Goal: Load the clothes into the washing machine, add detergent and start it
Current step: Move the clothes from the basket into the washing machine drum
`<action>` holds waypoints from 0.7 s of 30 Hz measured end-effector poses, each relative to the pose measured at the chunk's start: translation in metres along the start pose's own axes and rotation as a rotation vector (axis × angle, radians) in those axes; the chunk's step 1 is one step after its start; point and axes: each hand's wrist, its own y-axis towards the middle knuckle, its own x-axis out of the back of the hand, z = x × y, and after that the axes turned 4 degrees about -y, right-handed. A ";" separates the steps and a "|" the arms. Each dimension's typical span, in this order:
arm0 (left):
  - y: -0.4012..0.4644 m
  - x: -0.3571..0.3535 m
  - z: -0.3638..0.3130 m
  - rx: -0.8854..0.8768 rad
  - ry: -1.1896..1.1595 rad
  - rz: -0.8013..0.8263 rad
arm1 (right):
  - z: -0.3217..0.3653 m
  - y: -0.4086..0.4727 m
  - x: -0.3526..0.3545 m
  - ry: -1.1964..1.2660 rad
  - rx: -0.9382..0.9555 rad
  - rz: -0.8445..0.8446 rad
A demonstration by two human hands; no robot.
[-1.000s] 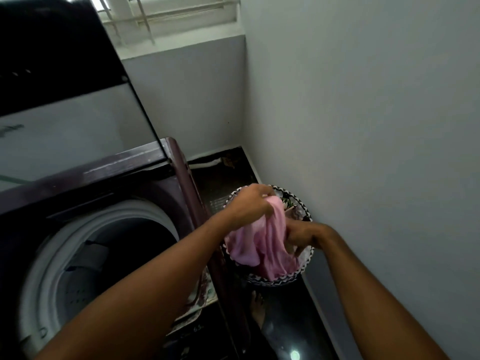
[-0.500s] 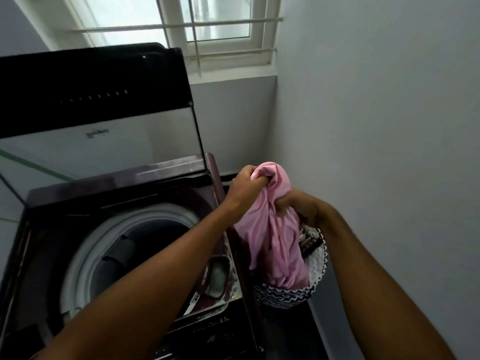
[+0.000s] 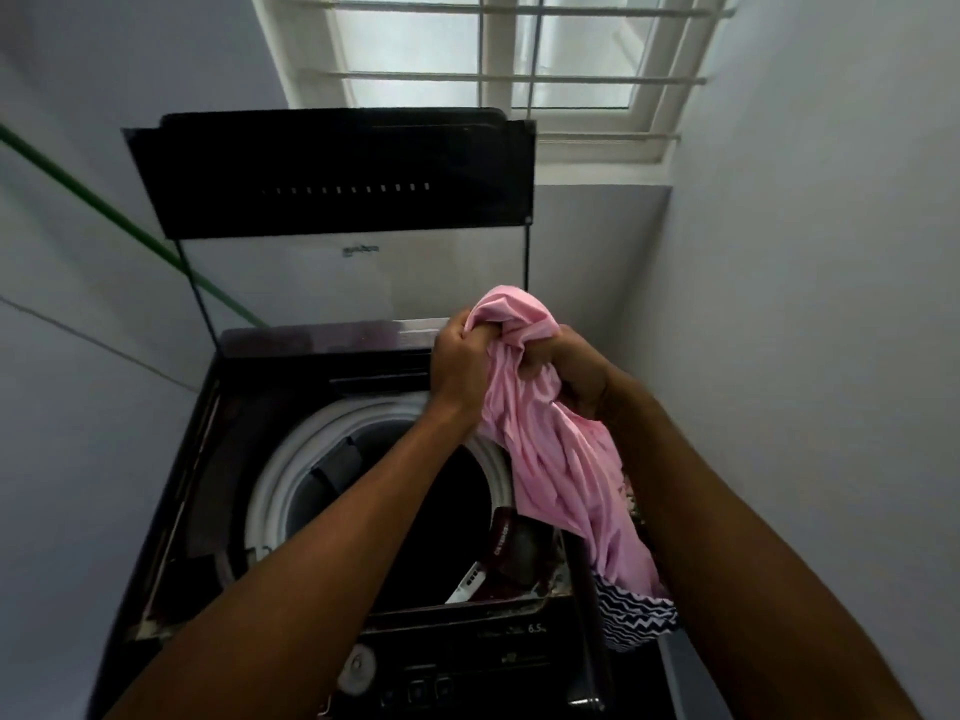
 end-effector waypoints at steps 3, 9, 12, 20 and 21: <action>-0.001 0.035 0.019 -0.004 0.061 -0.140 | -0.008 0.012 -0.031 -0.162 -0.022 -0.018; -0.011 0.094 0.079 0.212 0.267 -0.295 | -0.065 0.037 -0.072 -0.408 -0.095 0.118; -0.016 0.121 0.117 0.351 0.469 -0.263 | -0.096 0.044 -0.081 -0.612 -0.136 0.162; -0.017 0.103 0.111 0.213 0.697 -0.043 | -0.112 0.042 -0.070 -0.786 0.009 0.002; -0.016 0.093 0.106 0.155 0.689 0.019 | -0.107 0.039 -0.064 -0.759 0.062 -0.098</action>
